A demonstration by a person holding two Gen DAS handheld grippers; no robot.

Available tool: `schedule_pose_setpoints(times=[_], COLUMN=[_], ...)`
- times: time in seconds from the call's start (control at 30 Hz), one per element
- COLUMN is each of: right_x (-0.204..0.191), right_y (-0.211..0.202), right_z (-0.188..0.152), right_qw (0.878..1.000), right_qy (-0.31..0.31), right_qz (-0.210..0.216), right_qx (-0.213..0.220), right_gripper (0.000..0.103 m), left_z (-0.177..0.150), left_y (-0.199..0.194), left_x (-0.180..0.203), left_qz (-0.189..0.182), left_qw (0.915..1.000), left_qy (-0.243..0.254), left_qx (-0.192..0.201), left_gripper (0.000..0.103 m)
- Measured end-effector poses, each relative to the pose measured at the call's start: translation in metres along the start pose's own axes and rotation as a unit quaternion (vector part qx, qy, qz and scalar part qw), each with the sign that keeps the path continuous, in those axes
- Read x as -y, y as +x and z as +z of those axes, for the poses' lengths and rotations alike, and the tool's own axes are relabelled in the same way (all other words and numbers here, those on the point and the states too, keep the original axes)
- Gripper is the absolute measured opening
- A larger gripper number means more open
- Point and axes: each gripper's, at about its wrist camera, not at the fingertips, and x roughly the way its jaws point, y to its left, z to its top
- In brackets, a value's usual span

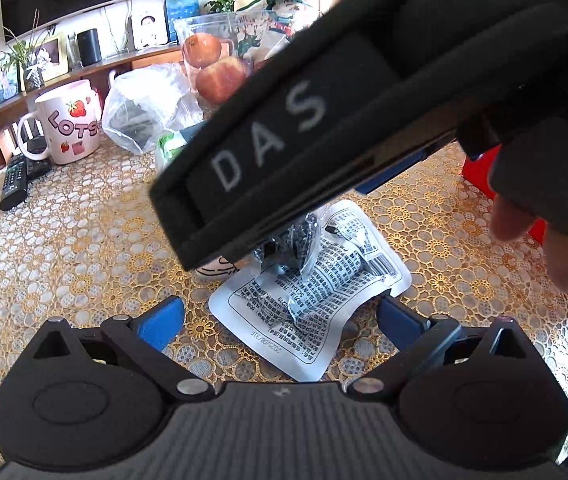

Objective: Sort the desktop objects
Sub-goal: 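Grasp the black bead packet with the right tool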

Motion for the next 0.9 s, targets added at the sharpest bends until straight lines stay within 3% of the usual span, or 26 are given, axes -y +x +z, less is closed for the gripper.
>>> schedule_pose_setpoints(times=[0.5, 0.57, 0.9], right_x=[0.001, 0.002, 0.010], right_y=[0.003, -0.001, -0.014], right_z=[-0.001, -0.001, -0.006], right_qw=[1.000, 1.000, 1.000], right_qy=[0.000, -0.002, -0.003], right_qz=[0.006, 0.010, 0.007], right_qx=[-0.004, 0.001, 0.005], right_gripper=[0.055, 0.045, 0.044], left_z=[-0.002, -0.001, 0.006], left_y=[0.006, 0.007, 0.008], left_x=[-0.001, -0.002, 0.001], left_qz=[0.000, 0.000, -0.019], left_qw=[0.9999, 1.0000, 0.9996], left_qy=[-0.011, -0.009, -0.019], left_qx=[-0.001, -0.002, -0.006], left_gripper=[0.103, 0.103, 0.102])
